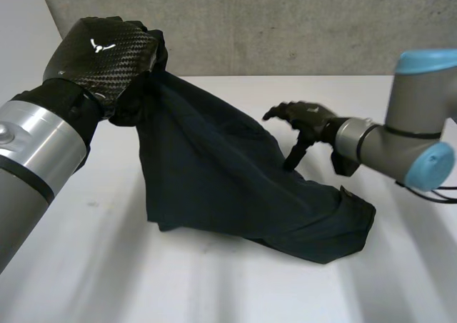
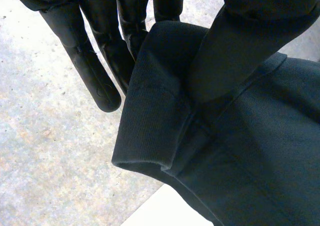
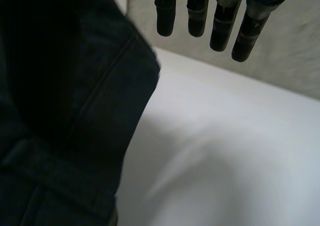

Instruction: Fold the shorts.

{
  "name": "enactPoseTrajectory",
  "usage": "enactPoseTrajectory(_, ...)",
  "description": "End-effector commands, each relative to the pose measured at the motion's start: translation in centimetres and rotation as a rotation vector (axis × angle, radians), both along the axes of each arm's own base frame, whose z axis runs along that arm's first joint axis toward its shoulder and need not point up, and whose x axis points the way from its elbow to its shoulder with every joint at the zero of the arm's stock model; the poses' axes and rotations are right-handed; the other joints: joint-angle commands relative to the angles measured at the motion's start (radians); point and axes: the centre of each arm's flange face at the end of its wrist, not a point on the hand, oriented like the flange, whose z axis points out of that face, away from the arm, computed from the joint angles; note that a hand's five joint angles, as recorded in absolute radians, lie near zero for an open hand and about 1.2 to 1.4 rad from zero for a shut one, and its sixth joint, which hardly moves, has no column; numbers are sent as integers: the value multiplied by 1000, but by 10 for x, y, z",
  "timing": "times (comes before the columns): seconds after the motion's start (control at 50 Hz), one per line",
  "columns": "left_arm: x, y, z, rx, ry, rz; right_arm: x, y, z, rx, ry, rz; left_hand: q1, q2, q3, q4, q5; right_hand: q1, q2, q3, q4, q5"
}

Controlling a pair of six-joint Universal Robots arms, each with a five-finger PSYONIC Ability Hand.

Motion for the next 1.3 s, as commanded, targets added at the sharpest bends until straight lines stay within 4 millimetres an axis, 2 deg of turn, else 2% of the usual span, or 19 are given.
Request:
enactPoseTrajectory(0.02, 1, 0, -1, 3, -4, 1, 16, 2, -32, 53, 3, 68, 270, 199, 206, 197, 245, 327, 309, 325, 295, 300)
enactPoseTrajectory(0.04, 0, 0, -2, 5, -7, 2, 17, 1, -33, 54, 0, 75, 270, 199, 206, 197, 245, 598, 580, 596, 567, 571)
enactPoseTrajectory(0.14, 0, 0, -5, -11, -45, 5, 21, 2, -23, 30, -32, 128, 270, 199, 206, 197, 245, 1186, 1169, 1184, 1155, 1160)
enactPoseTrajectory(0.24, 1, -1, -6, -23, -68, 11, 22, 4, -1, -21, -55, 145, 270, 199, 206, 197, 245, 1187, 1169, 1185, 1156, 1160)
enactPoseTrajectory(0.4, 2, -10, 6, -71, -47, 33, 7, 8, 75, -245, -53, 50, 270, 199, 206, 197, 245, 1187, 1169, 1185, 1156, 1160)
enactPoseTrajectory(0.5, 1, -37, 32, -180, -36, 88, -6, 16, 153, -575, -139, -77, 270, 199, 206, 197, 245, 1187, 1169, 1185, 1156, 1160)
enactPoseTrajectory(0.58, -5, -70, 55, -290, -38, 143, -9, 21, 196, -819, -253, -136, 270, 199, 206, 197, 245, 1187, 1169, 1185, 1156, 1160)
enactPoseTrajectory(0.66, -6, -90, 96, -430, 35, 192, -13, 23, 231, -1036, -363, -193, 270, 199, 206, 197, 245, 1187, 1169, 1185, 1156, 1160)
enactPoseTrajectory(0.74, -3, -94, 130, -546, 132, 243, -16, 24, 245, -1125, -409, -220, 270, 199, 206, 197, 245, 1187, 1169, 1185, 1156, 1160)
enactPoseTrajectory(0.82, -8, -92, 125, -538, 148, 231, -16, 23, 231, -1058, -375, -215, 270, 199, 206, 197, 245, 1187, 1169, 1185, 1156, 1160)
enactPoseTrajectory(0.88, -11, -92, 95, -451, 111, 210, -15, 24, 213, -978, -331, -205, 270, 199, 206, 197, 245, 1187, 1169, 1185, 1156, 1160)
enactPoseTrajectory(0.96, -7, -86, 47, -308, 57, 190, -16, 28, 174, -824, -239, -189, 270, 199, 206, 197, 245, 1187, 1169, 1185, 1156, 1160)
enactPoseTrajectory(0.98, -4, -83, 22, -237, 29, 183, -16, 31, 153, -754, -200, -179, 270, 199, 206, 197, 245, 1187, 1169, 1185, 1156, 1160)
enactPoseTrajectory(1.02, -1, -79, -4, -169, -1, 183, -18, 36, 129, -682, -150, -164, 270, 199, 206, 197, 245, 1187, 1169, 1185, 1156, 1160)
enactPoseTrajectory(1.04, 1, -77, -17, -133, -18, 183, -19, 42, 105, -626, -99, -139, 270, 199, 206, 197, 245, 1187, 1169, 1185, 1156, 1160)
enactPoseTrajectory(1.06, 6, -72, -44, -59, -56, 185, -20, 45, 93, -603, -70, -128, 270, 199, 206, 197, 245, 1187, 1169, 1185, 1156, 1160)
enactPoseTrajectory(1.14, 20, -54, -104, 112, -153, 186, -25, 66, 40, -528, 89, -49, 270, 199, 206, 197, 245, 1187, 1169, 1185, 1156, 1160)
enactPoseTrajectory(1.22, 28, -31, -141, 226, -218, 154, -36, 90, -1, -489, 269, 19, 270, 199, 206, 197, 245, 1187, 1169, 1185, 1156, 1160)
enactPoseTrajectory(1.3, 30, -10, -156, 286, -247, 88, -45, 112, -24, -435, 391, 82, 270, 199, 206, 197, 245, 1187, 1169, 1185, 1156, 1160)
